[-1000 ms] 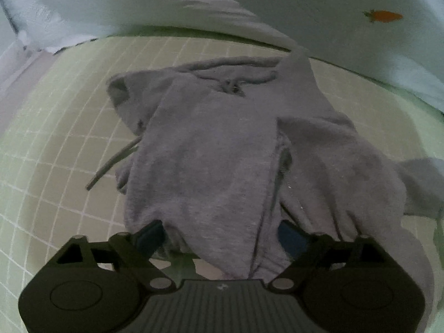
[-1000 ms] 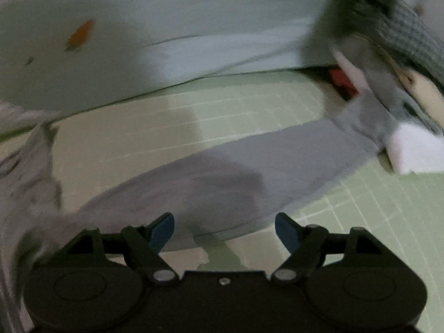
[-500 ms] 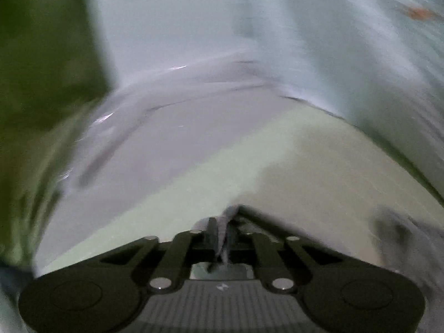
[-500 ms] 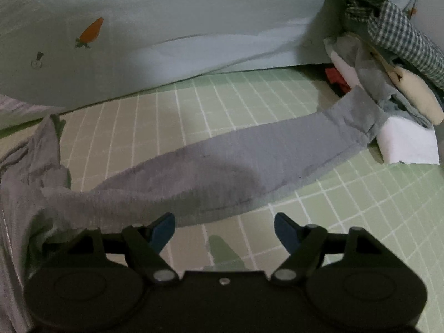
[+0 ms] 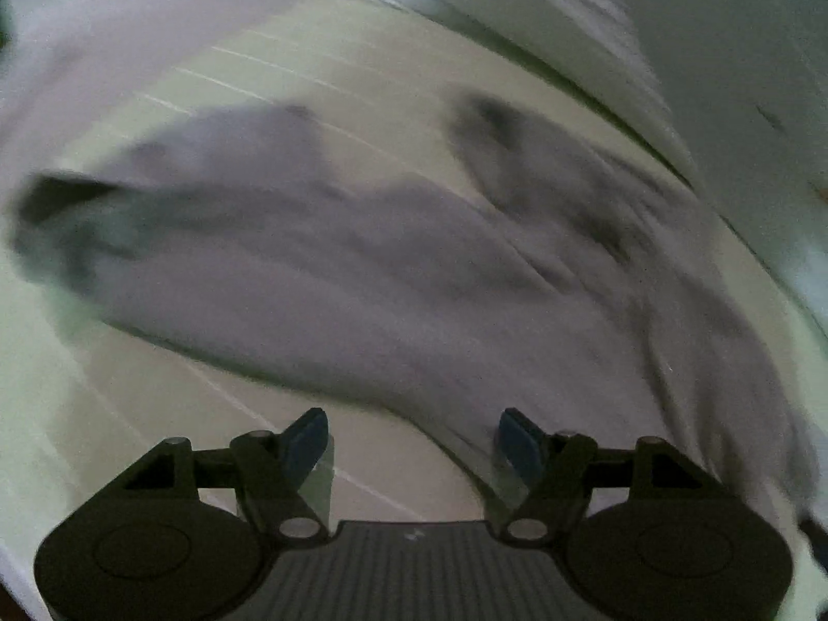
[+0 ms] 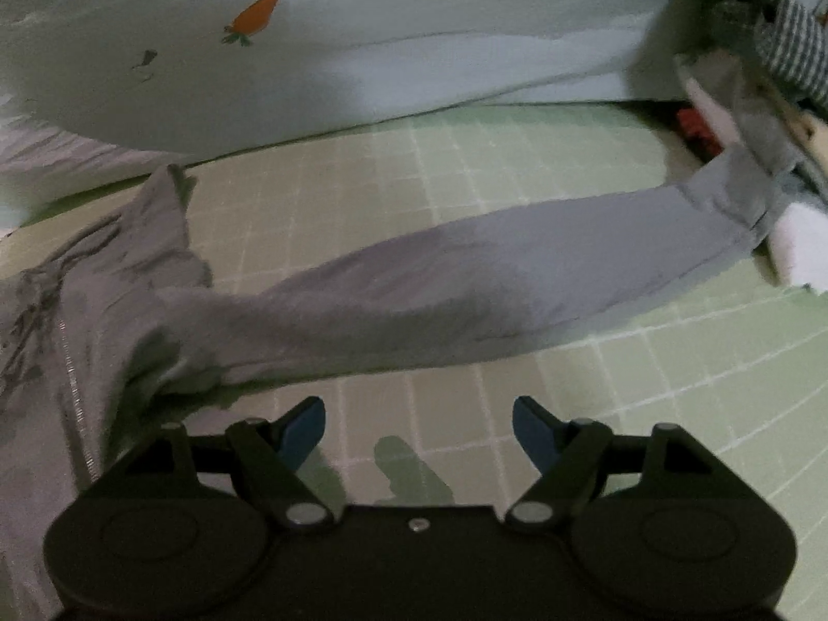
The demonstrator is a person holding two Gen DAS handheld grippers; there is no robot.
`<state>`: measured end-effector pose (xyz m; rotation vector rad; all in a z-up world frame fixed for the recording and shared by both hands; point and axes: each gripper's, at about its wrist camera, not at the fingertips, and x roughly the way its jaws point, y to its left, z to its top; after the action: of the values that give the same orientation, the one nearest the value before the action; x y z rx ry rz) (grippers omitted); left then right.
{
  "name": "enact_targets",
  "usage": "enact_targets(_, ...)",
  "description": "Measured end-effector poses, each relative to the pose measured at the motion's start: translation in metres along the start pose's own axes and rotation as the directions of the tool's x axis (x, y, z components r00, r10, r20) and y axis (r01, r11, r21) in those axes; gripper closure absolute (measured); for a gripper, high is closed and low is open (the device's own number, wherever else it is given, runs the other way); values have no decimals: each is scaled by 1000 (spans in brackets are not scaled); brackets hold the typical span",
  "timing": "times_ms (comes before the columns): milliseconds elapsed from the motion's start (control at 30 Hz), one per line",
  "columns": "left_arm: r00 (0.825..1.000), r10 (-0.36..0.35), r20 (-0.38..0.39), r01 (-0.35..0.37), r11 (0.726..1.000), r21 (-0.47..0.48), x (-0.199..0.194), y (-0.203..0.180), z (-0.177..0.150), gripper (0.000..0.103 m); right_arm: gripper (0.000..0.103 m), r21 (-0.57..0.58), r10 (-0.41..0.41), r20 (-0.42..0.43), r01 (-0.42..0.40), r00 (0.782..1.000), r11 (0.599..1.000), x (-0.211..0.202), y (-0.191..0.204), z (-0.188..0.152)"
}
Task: Fold clothes
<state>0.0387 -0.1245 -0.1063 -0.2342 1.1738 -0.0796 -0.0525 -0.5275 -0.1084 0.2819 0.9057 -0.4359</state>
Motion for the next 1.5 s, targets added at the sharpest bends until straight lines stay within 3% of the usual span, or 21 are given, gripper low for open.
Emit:
enact_targets(167, 993, -82, -90, 92, 990, 111, 7, -34, -30, 29, 22, 26, 45, -28, -44, 999, 999, -6, -6, -13)
enact_targets(267, 989, -100, -107, 117, 978, 170, 5, -45, -45, 42, 22, 31, 42, -38, -41, 998, 999, -13, -10, -21)
enact_targets(333, 988, -108, -108, 128, 971, 202, 4, -48, -52, 91, 22, 44, 45, -39, -43, 998, 998, -19, -14, -29)
enact_targets(400, 986, -121, -111, 143, 965, 218, 2, -47, -58, 91, 22, 58, 48, -40, -45, 998, 997, -26, -17, -36)
enact_targets(533, 994, -99, -44, 106, 971, 214, -16, -27, -57, 92, 22, 78, 44, -46, -40, 998, 996, -35, -18, -49)
enact_targets(700, 998, 30, 52, -34, 998, 62, -33, 42, -34, 92, 22, 88, 25, -34, -22, 999, 996, -52, -15, -62)
enact_targets(767, 996, 49, 72, -52, 998, 41, -38, 61, -22, 89, 22, 95, 14, -42, -10, 999, 995, -53, -13, -65)
enact_targets(867, 990, 85, 110, -89, 996, 28, -49, 67, -10, 75, 22, 95, 8, -40, -4, 999, 995, -54, -5, -65)
enact_targets(933, 984, 115, 137, -123, 991, 50, -54, 64, -4, 48, 22, 91, 9, -33, -6, 999, 996, -53, 4, -61)
enact_targets(1000, 985, 92, 145, -102, 993, 62, -49, 60, 8, 33, 20, 95, 20, -10, -19, 1000, 995, -50, 15, -52)
enact_targets(1267, 985, -2, 172, -18, 993, 114, -31, 42, 57, 25, 14, 27, 139, 78, -142, 987, 990, -6, 84, 24)
enact_targets(1500, 992, -89, 91, 77, 988, 132, 33, 8, 131, 22, 14, 23, 191, 37, -192, 981, 981, 72, 136, 92)
